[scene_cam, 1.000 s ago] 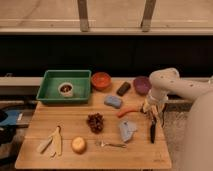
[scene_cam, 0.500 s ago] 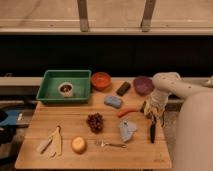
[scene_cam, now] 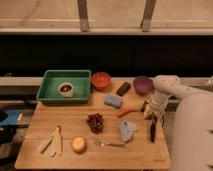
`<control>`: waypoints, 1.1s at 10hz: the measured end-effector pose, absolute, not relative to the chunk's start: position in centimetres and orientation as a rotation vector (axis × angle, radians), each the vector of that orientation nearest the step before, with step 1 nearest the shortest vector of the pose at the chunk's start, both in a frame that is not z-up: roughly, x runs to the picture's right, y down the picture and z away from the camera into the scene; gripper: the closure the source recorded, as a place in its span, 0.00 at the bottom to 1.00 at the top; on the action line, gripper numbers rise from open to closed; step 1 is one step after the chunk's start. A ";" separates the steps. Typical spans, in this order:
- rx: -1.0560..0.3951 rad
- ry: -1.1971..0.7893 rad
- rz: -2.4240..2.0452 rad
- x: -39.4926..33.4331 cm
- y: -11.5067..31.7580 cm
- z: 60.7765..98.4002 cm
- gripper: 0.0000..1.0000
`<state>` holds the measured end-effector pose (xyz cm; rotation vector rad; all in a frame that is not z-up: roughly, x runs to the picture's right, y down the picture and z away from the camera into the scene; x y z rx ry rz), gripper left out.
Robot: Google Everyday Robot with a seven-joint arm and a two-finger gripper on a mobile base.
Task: Place brush in red bowl
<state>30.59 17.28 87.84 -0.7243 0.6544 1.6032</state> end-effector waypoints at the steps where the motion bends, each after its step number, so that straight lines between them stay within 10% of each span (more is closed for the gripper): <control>1: -0.725 0.654 1.602 30.6 17.2 87.8 0.60; 5: -0.725 0.654 1.598 30.6 17.2 87.6 0.97; 11: -0.616 0.571 1.595 29.7 14.6 85.9 1.00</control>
